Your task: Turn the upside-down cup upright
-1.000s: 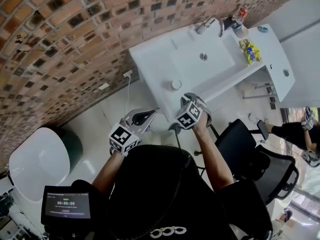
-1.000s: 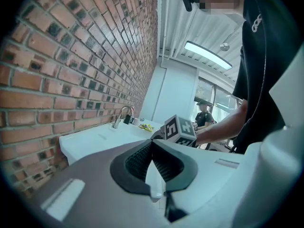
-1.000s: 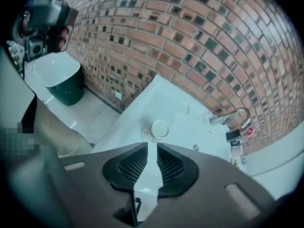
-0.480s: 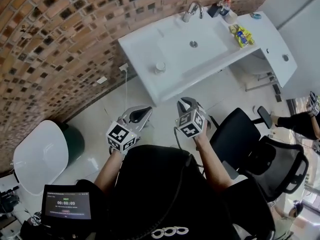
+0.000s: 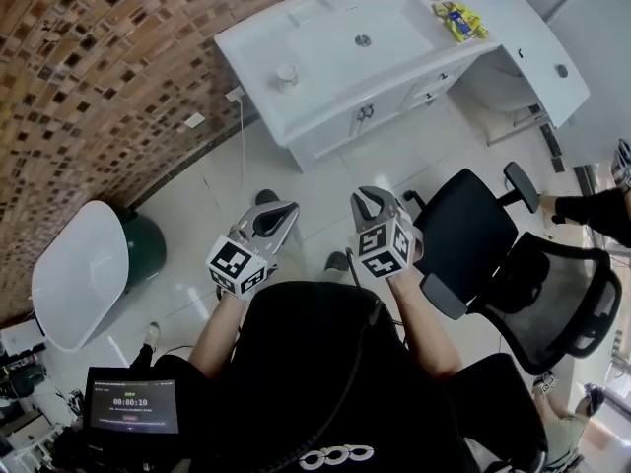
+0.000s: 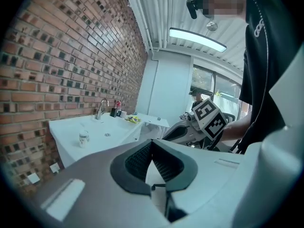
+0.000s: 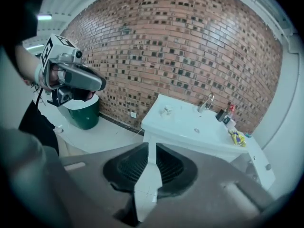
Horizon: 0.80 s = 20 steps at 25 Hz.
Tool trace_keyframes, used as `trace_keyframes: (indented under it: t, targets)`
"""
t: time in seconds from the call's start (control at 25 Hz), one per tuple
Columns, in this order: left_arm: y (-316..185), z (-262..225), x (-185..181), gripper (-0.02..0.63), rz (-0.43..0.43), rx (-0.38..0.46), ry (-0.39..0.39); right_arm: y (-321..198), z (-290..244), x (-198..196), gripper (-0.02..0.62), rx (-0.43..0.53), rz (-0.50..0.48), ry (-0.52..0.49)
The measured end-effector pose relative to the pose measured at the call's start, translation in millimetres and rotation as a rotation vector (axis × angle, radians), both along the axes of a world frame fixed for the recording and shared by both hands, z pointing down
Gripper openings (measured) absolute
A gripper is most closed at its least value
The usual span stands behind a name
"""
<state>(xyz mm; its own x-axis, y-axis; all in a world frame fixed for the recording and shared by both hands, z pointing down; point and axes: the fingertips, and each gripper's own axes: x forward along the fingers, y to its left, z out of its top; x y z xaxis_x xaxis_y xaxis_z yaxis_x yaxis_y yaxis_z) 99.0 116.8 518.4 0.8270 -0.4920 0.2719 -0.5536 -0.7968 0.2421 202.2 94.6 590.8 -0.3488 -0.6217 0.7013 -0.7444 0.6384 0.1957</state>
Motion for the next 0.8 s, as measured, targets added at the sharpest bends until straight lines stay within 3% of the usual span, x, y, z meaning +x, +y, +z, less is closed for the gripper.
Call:
trace_keyframes:
  t: [0.4, 0.8]
  targets:
    - [54, -19, -6, 0.015, 0.018, 0.025, -0.038, 68, -33, -14, 0.011, 0.063, 0.064, -0.180]
    - [71, -21, -33, 0.015, 0.096, 0.026, -0.018, 70, -60, -58, -0.008, 0.100, 0.066, -0.268]
